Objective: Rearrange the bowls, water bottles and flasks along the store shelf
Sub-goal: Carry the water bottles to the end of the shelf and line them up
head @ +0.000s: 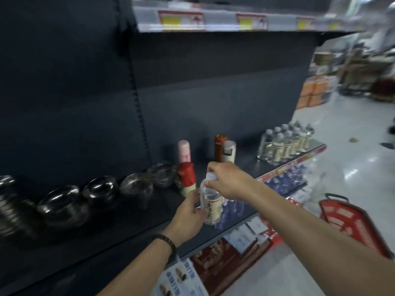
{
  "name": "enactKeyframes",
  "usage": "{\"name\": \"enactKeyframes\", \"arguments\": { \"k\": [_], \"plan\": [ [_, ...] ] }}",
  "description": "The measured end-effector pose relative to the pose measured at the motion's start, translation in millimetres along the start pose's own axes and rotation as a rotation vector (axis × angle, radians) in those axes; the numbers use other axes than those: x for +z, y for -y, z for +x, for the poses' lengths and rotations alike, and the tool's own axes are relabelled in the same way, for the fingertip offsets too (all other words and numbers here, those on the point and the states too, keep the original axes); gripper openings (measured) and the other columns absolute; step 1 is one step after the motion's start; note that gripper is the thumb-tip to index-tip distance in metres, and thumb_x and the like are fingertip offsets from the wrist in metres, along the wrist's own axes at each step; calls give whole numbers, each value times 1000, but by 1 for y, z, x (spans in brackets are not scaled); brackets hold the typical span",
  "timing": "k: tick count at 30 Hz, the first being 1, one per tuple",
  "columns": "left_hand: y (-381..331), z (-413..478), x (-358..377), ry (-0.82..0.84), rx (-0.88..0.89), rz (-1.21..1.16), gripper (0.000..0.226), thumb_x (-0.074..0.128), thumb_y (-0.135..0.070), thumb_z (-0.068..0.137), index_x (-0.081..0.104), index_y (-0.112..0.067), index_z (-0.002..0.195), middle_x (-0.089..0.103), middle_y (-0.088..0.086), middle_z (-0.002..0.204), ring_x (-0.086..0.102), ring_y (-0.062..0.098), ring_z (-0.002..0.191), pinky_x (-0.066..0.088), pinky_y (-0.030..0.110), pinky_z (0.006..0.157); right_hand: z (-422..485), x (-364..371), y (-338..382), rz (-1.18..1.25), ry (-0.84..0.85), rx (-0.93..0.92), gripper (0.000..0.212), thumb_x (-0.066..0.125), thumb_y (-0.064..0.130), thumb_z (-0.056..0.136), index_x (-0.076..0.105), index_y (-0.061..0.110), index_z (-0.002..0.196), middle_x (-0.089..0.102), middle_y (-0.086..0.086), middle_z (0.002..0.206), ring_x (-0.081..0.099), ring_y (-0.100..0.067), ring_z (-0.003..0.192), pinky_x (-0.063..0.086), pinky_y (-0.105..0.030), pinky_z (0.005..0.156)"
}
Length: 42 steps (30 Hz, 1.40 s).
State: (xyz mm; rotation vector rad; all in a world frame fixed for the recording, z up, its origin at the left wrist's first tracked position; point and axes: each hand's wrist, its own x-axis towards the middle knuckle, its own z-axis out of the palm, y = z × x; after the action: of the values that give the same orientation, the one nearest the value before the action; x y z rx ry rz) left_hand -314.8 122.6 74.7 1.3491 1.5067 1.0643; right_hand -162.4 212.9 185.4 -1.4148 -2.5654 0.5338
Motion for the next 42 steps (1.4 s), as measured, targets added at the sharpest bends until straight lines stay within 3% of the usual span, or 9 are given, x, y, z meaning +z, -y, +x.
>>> {"name": "enactKeyframes", "arguments": {
  "k": [3, 9, 13, 19, 24, 32, 35, 40, 42],
  "plan": [
    [-14, 35, 32, 52, 13, -25, 45, 62, 1, 102, 57, -25, 139, 69, -7, 131, 73, 8, 103, 56, 16, 73, 7, -18, -46, -10, -5, 79, 22, 67, 39, 97, 57, 23, 107, 66, -8, 107, 65, -31, 95, 55, -40, 81],
    [-32, 118, 70, 169, 59, -86, 36, 70, -13, 103, 59, -45, 116, 69, -25, 113, 71, -13, 99, 60, 19, 80, 42, -58, -106, -156, 19, 195, 41, 62, 41, 104, 57, 13, 133, 68, -14, 126, 65, -37, 117, 43, -32, 79],
    [-38, 170, 89, 218, 67, -92, 35, 67, -19, 103, 62, -47, 124, 73, -14, 124, 73, 0, 110, 62, 35, 98, 75, -78, -144, -150, -58, 224, 35, 66, 38, 103, 60, 14, 127, 65, -8, 119, 68, -33, 114, 52, -36, 84],
    [-52, 240, 129, 282, 103, -27, 39, 59, -21, 102, 62, -49, 128, 72, -19, 127, 70, 1, 117, 57, 27, 100, 127, -104, -209, -133, -93, 221, 38, 70, 34, 101, 65, 7, 127, 67, -14, 123, 65, -33, 115, 51, -39, 93],
    [-41, 320, 169, 234, 4, -25, 49, 57, -8, 99, 58, -41, 135, 72, -19, 127, 67, -3, 116, 57, 29, 89, 187, -112, -277, -158, -25, 170, 36, 66, 35, 103, 69, 7, 125, 68, -11, 120, 66, -32, 114, 51, -36, 91],
    [-48, 413, 219, 137, -208, 2, 38, 53, -19, 109, 41, -47, 131, 60, -20, 122, 58, -2, 110, 53, 48, 113, 273, -107, -375, -146, 36, 80, 39, 71, 42, 99, 66, 14, 126, 68, -8, 116, 67, -29, 108, 50, -34, 79],
    [-46, 437, 232, 111, -245, 34, 46, 49, -20, 109, 42, -42, 149, 55, -19, 123, 58, 6, 114, 52, 50, 114, 296, -101, -399, -170, 63, 23, 35, 70, 37, 100, 65, 15, 126, 70, -9, 117, 68, -29, 109, 47, -32, 78],
    [-35, 465, 250, 94, -248, 116, 38, 45, -27, 109, 48, -43, 144, 65, -6, 131, 59, -1, 101, 57, 50, 107, 323, -92, -424, -155, 106, -13, 29, 70, 28, 100, 64, 14, 125, 70, -9, 114, 70, -28, 103, 45, -32, 71],
    [-35, 474, 255, 68, -251, 151, 41, 45, -28, 112, 44, -36, 152, 62, -3, 138, 57, -5, 98, 60, 38, 98, 331, -91, -431, -149, 110, -16, 30, 70, 26, 100, 64, 12, 126, 72, -9, 116, 70, -27, 103, 49, -33, 72]
  ]
}}
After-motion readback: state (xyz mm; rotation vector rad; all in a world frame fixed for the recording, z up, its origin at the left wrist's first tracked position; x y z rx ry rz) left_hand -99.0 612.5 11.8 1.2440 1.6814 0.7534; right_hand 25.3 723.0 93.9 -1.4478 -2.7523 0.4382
